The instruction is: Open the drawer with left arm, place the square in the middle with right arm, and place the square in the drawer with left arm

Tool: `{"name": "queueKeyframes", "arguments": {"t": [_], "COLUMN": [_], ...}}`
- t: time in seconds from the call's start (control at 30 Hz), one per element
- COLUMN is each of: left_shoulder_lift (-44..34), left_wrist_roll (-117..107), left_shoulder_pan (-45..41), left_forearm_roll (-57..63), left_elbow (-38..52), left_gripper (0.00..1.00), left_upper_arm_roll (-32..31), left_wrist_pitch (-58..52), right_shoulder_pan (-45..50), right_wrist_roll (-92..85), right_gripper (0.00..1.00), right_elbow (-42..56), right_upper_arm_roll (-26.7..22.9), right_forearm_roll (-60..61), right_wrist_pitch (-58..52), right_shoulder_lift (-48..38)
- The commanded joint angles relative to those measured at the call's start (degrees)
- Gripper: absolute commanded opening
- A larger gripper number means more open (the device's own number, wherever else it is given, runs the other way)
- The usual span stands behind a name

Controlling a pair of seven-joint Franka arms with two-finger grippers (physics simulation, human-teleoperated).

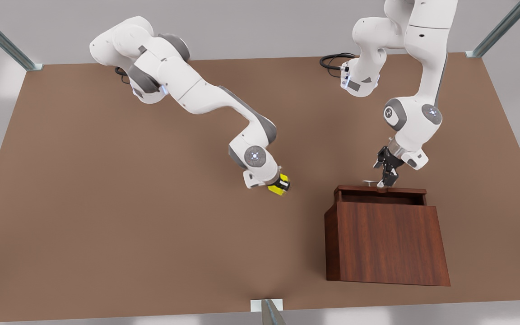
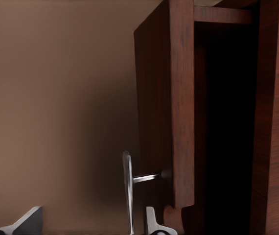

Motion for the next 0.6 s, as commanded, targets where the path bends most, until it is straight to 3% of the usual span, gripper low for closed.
{"name": "queueKeyframes", "arguments": {"t": [0.0, 0.23, 0.3, 0.43, 0.53, 0.57], "left_shoulder_lift": [-0.1, -3.7, -5.0, -8.6, -10.0, -12.3], "left_wrist_roll": [0.0, -0.4, -0.4, -0.4, -0.4, -1.1], "left_shoulder_pan": [0.0, -0.5, -0.5, -0.5, -0.5, -0.5], "left_forearm_roll": [-0.1, -0.5, -0.5, -0.7, -1.0, -1.0], "left_elbow": [-0.1, -4.1, -5.3, -9.2, -10.6, -10.9], "left_gripper": [1.0, 1.0, 1.0, 1.0, 1.0, 1.0], "left_upper_arm_roll": [0.0, 0.0, 0.0, 0.0, 0.0, 0.0], "left_wrist_pitch": [0.0, -0.2, -0.3, -0.3, -0.3, -2.1], "right_shoulder_pan": [0.0, 2.9, 3.0, 2.8, 1.7, -1.7], "right_wrist_roll": [-0.1, 5.8, 5.6, 5.5, 4.8, 2.7], "right_gripper": [0.58, 0.68, 0.99, 1.0, 1.0, 1.0], "right_elbow": [-1.8, -7.1, -7.5, -8.7, -13.4, -17.6], "right_upper_arm_roll": [-0.3, -0.2, -0.2, -1.9, -4.5, -4.6], "right_forearm_roll": [-0.1, 0.6, -0.1, -0.3, 0.4, 0.2], "right_wrist_pitch": [0.0, 0.7, 0.7, -0.3, -1.1, -4.7], "right_shoulder_lift": [-1.1, -4.8, -4.5, -7.1, -16.3, -23.9]}}
